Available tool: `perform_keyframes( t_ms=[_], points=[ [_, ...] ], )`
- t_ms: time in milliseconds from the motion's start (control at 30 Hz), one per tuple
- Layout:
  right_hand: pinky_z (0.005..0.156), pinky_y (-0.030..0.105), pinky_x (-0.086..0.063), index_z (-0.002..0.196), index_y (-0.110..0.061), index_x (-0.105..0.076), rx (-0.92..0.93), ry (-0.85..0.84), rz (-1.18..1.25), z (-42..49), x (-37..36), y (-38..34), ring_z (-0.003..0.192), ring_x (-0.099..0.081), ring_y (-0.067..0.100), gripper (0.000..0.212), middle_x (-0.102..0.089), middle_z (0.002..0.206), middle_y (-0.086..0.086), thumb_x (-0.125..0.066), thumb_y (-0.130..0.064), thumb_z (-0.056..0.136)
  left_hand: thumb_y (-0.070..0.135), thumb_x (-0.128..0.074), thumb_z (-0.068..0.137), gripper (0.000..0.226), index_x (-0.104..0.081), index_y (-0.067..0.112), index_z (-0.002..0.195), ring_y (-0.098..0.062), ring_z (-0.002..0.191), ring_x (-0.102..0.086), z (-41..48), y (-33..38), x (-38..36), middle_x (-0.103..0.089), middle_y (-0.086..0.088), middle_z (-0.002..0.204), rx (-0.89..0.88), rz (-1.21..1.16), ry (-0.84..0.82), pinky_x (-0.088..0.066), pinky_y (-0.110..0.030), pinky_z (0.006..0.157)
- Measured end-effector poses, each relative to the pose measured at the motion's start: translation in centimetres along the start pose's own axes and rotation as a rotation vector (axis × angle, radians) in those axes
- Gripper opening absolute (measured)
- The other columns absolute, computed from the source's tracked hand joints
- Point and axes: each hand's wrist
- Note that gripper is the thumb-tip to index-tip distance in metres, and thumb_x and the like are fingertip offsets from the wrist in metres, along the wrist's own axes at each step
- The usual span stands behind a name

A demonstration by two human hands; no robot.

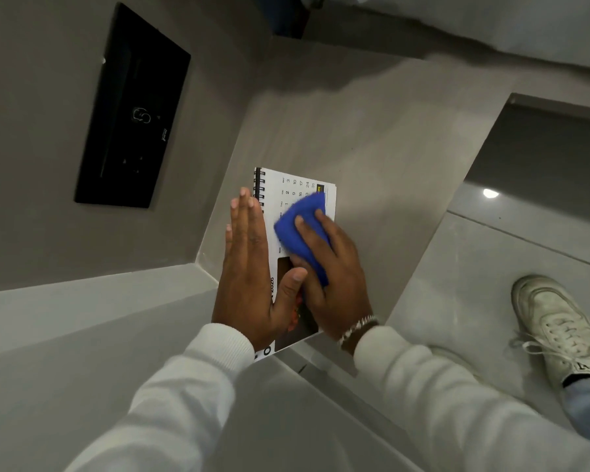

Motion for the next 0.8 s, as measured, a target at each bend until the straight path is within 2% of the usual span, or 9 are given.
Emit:
perform_keyframes(
  t_ms=[100,167,267,367,467,533,667,800],
  points=[
    [0.112,0.046,-0.034,0.144,-0.026,-0.036,-0.098,0.04,-0.003,2.6,0.5,0.5,0.136,-0.037,0.028,0.053,-0.035,0.153,0.009,-0.049,-0.036,0.094,0.069,-0.021,0.091,0.089,0.01,0.014,0.153,-0.016,0.153,0.012,0.0,0.2,0.1,0.008,-0.007,0.166,0.027,-0.007,-0.006,-0.009,-0.054,0.123],
    [0.113,0.045,-0.033,0.144,-0.027,-0.035,-0.115,0.022,-0.022,2.5,0.9,0.9,0.137,-0.037,0.027,0.053,-0.035,0.153,0.009,-0.049,-0.037,0.094,0.07,-0.02,0.09,0.09,0.008,0.013,0.153,-0.017,0.153,0.011,0.0,0.3,0.2,0.007,-0.007,0.166,0.032,-0.016,-0.008,-0.009,-0.054,0.123],
    [0.113,0.05,-0.034,0.145,-0.031,-0.029,-0.089,-0.047,-0.022,-0.2,0.8,1.2,0.139,-0.034,0.027,0.054,-0.033,0.155,0.008,-0.046,-0.038,0.095,0.07,-0.02,0.091,0.088,0.009,0.014,0.152,-0.016,0.153,0.012,0.0,0.4,0.3,0.008,-0.005,0.165,0.026,-0.02,-0.006,-0.01,-0.054,0.123],
    [0.111,0.054,-0.036,0.146,-0.037,-0.024,-0.051,-0.101,0.003,-2.4,0.8,0.9,0.141,-0.03,0.025,0.053,-0.028,0.156,0.004,-0.042,-0.044,0.096,0.069,-0.021,0.091,0.084,0.016,0.024,0.151,-0.013,0.153,0.013,0.0,0.4,0.3,0.013,0.002,0.164,0.014,-0.033,-0.002,-0.011,-0.053,0.124],
    [0.114,0.05,-0.031,0.145,-0.037,-0.024,0.023,-0.095,0.038,-1.2,0.6,-0.3,0.141,-0.029,0.027,0.052,-0.029,0.156,0.006,-0.032,-0.051,0.096,0.068,-0.022,0.091,0.082,0.019,0.029,0.151,-0.013,0.153,0.012,-0.1,0.3,0.3,0.018,0.008,0.163,0.0,-0.038,-0.012,-0.012,-0.051,0.124],
    [0.114,0.045,-0.027,0.145,-0.033,-0.027,0.036,-0.063,0.039,1.0,0.4,-1.1,0.142,-0.028,0.028,0.052,-0.028,0.156,0.008,-0.038,-0.047,0.096,0.067,-0.023,0.092,0.083,0.017,0.025,0.151,-0.015,0.153,0.011,-0.2,0.1,0.2,0.017,0.006,0.163,-0.012,-0.041,-0.015,-0.01,-0.048,0.124],
    [0.114,0.046,-0.029,0.144,-0.026,-0.035,-0.072,0.018,0.022,4.7,0.9,-0.9,0.139,-0.032,0.029,0.052,-0.032,0.155,0.009,-0.046,-0.038,0.094,0.068,-0.024,0.091,0.085,0.014,0.022,0.152,-0.016,0.153,0.012,-0.1,-0.1,0.2,0.014,0.0,0.165,0.011,-0.047,-0.012,-0.012,-0.052,0.123],
    [0.114,0.049,-0.031,0.145,-0.03,-0.031,-0.153,-0.014,0.015,2.5,1.2,-0.2,0.141,-0.031,0.025,0.054,-0.031,0.155,0.008,-0.045,-0.04,0.094,0.07,-0.023,0.09,0.087,0.013,0.021,0.153,-0.016,0.153,0.012,-0.1,0.1,0.2,0.011,-0.004,0.166,0.031,-0.048,-0.02,-0.015,-0.056,0.122]
  ],
)
Point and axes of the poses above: each hand's wrist, its own z-axis towards the middle knuckle, its own x-axis out of the back of the hand, y = z × x
